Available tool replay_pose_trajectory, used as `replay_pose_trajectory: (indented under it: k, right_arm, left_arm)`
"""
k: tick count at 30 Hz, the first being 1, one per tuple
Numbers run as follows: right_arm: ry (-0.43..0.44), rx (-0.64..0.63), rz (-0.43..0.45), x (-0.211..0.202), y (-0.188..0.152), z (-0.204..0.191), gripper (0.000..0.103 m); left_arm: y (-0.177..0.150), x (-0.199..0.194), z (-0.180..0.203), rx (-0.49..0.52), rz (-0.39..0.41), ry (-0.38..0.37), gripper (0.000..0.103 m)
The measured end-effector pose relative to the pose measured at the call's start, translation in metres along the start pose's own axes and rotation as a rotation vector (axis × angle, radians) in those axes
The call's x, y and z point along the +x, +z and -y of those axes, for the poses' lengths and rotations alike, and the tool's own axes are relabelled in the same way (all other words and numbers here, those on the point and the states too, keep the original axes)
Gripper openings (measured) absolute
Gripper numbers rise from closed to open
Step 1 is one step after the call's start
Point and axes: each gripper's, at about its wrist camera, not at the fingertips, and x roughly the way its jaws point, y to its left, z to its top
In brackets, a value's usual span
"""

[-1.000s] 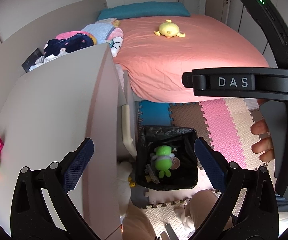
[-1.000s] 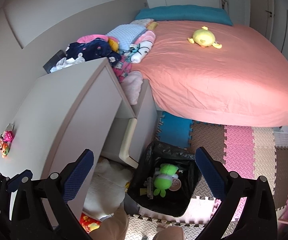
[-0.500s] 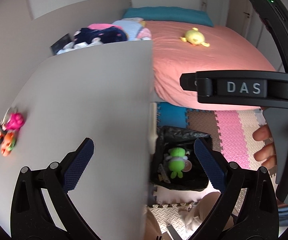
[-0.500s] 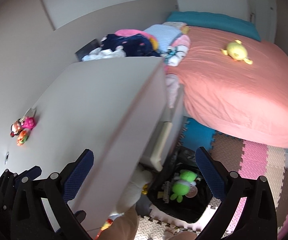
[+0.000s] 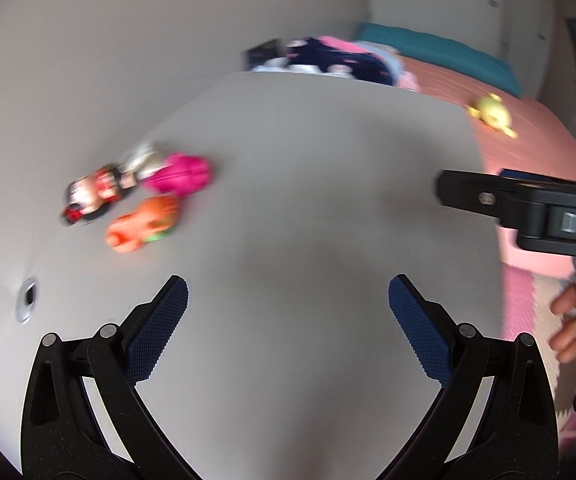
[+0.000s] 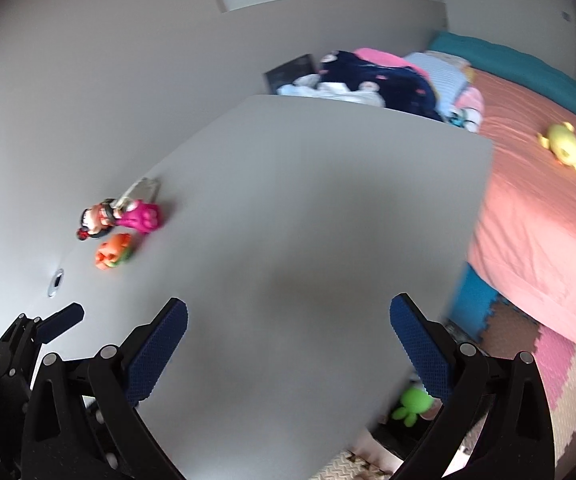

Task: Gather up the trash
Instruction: 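Move both open tools back to the desk near the doll and orange toy, then grasp the pink bear with the right tool while the left tool grasps the orange toy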

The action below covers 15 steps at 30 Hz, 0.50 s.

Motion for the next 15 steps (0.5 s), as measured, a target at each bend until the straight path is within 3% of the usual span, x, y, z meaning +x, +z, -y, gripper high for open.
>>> replay_pose_trajectory:
  k: [3, 7, 15]
  right_arm:
    - [0.033, -0.019, -0.011, 0.015, 0.010, -0.022, 0.101]
    - [0.082, -0.035, -0.050, 0.039, 0.026, -0.052, 0.101]
    - [0.107, -0.156, -0.133, 0.087, 0.049, -0.106, 0.101]
  left_arm:
    - [0.001, 0.006, -0.035, -0.067, -0.008, 0.046, 0.097]
    - [0.005, 0.019, -0.066, -0.077, -0.008, 0.080, 0.097]
    - [0.015, 0.036, -0.108, 0.074, 0.013, 0.024, 0.097]
